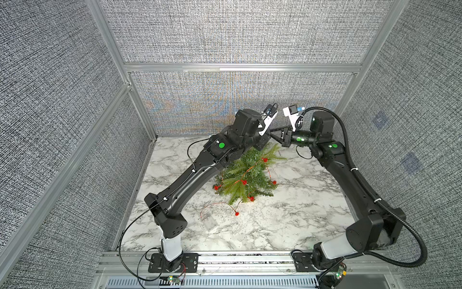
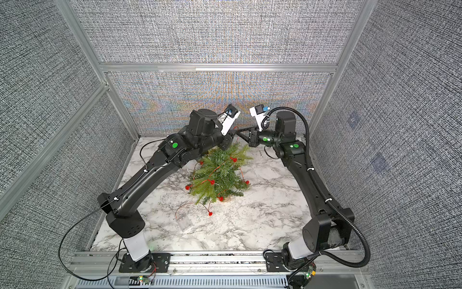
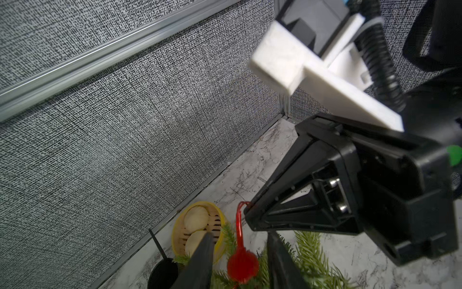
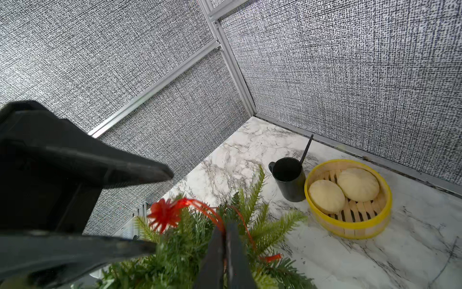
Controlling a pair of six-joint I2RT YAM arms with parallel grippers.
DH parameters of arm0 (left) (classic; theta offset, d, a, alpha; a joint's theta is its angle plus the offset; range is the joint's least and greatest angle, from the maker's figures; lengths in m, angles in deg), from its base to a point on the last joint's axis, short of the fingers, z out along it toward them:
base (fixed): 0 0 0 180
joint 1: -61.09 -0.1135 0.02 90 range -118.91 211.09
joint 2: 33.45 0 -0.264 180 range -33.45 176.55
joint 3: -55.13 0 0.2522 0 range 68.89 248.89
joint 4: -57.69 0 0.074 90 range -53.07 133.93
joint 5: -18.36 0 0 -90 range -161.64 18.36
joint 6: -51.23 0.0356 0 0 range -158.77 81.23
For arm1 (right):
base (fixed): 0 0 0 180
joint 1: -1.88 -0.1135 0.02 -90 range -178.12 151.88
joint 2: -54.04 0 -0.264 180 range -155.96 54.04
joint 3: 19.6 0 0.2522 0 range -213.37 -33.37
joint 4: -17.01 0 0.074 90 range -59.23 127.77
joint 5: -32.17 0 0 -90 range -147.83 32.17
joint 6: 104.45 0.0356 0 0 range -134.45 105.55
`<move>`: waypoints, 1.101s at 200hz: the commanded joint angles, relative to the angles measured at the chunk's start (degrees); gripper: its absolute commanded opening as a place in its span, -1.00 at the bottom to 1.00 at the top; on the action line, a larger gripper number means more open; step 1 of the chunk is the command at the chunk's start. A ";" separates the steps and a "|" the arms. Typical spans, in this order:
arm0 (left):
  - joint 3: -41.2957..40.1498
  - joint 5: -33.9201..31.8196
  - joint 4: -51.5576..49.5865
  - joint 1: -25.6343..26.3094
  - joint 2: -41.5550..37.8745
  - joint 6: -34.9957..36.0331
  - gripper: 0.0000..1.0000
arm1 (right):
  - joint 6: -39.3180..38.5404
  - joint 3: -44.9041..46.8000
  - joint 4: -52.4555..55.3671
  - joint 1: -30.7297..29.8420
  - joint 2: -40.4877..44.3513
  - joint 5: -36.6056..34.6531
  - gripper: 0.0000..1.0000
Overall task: Remove string lights from the small christmas tree
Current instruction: Remove the light string from the Christmas tree.
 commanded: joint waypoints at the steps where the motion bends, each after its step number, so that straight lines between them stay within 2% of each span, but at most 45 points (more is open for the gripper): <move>1: -1.14 0.37 1.87 0.29 -1.88 -0.96 -0.01 | -1.03 0.27 1.87 -0.22 1.28 -2.66 -1.00; 23: -3.28 0.64 1.88 0.33 -4.19 -1.48 0.25 | -2.09 0.32 4.74 -0.31 2.61 -5.24 -1.00; 75: -12.20 0.83 3.63 0.33 -11.40 -3.85 0.52 | -3.54 0.66 11.30 -0.99 5.94 -12.17 -1.00; 148: -25.04 0.29 5.90 0.33 -21.68 -8.65 0.58 | -4.60 3.30 17.34 -2.21 12.94 -18.24 -1.00; 220: -32.50 0.54 4.65 0.33 -29.68 -14.78 0.68 | -4.47 4.66 20.79 -3.94 17.95 -17.40 -1.00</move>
